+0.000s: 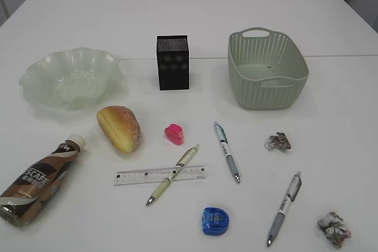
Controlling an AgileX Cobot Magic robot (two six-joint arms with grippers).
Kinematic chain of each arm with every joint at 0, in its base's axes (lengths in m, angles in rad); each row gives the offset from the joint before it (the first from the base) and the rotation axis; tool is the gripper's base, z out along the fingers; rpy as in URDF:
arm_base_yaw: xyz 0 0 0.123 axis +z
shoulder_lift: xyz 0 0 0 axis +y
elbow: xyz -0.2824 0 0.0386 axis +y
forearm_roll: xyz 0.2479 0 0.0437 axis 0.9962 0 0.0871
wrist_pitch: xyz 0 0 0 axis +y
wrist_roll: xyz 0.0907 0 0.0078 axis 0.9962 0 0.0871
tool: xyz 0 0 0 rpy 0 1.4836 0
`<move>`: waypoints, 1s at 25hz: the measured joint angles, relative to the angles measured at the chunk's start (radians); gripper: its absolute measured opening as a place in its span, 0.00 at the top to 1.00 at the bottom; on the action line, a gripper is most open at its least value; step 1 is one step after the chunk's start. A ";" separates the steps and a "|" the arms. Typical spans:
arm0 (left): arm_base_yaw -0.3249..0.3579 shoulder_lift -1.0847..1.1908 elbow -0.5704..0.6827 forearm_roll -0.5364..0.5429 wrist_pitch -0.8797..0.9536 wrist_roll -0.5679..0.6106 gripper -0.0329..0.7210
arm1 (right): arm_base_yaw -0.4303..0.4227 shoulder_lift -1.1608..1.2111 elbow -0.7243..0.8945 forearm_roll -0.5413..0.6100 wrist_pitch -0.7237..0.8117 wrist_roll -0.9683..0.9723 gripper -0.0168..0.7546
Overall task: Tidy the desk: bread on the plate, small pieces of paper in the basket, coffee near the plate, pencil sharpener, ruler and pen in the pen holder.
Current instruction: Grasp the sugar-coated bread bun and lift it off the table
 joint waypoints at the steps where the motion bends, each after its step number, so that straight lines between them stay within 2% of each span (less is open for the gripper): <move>1: 0.000 0.032 -0.009 -0.008 0.012 -0.007 0.24 | 0.000 0.031 -0.019 0.009 0.000 0.009 0.37; 4: 0.000 0.138 -0.048 -0.039 0.018 -0.018 0.19 | 0.000 0.112 -0.068 0.027 0.000 0.032 0.37; 11: -0.004 0.324 -0.132 -0.109 0.001 -0.022 0.18 | 0.000 0.299 -0.175 0.044 0.000 0.055 0.37; 13: -0.030 0.373 -0.161 -0.111 -0.015 -0.022 0.18 | 0.000 0.350 -0.205 0.049 0.000 0.055 0.37; 15: -0.084 0.427 -0.195 -0.107 -0.038 -0.019 0.18 | 0.000 0.406 -0.236 0.056 0.000 0.053 0.37; 18: -0.204 0.512 -0.263 -0.045 -0.072 -0.056 0.18 | 0.000 0.475 -0.276 0.062 0.004 0.039 0.37; 21: -0.302 0.605 -0.333 0.089 -0.078 -0.158 0.18 | 0.000 0.528 -0.306 0.065 0.025 0.031 0.37; 25: -0.375 0.736 -0.412 0.257 -0.074 -0.329 0.18 | 0.000 0.567 -0.316 0.068 0.031 0.017 0.37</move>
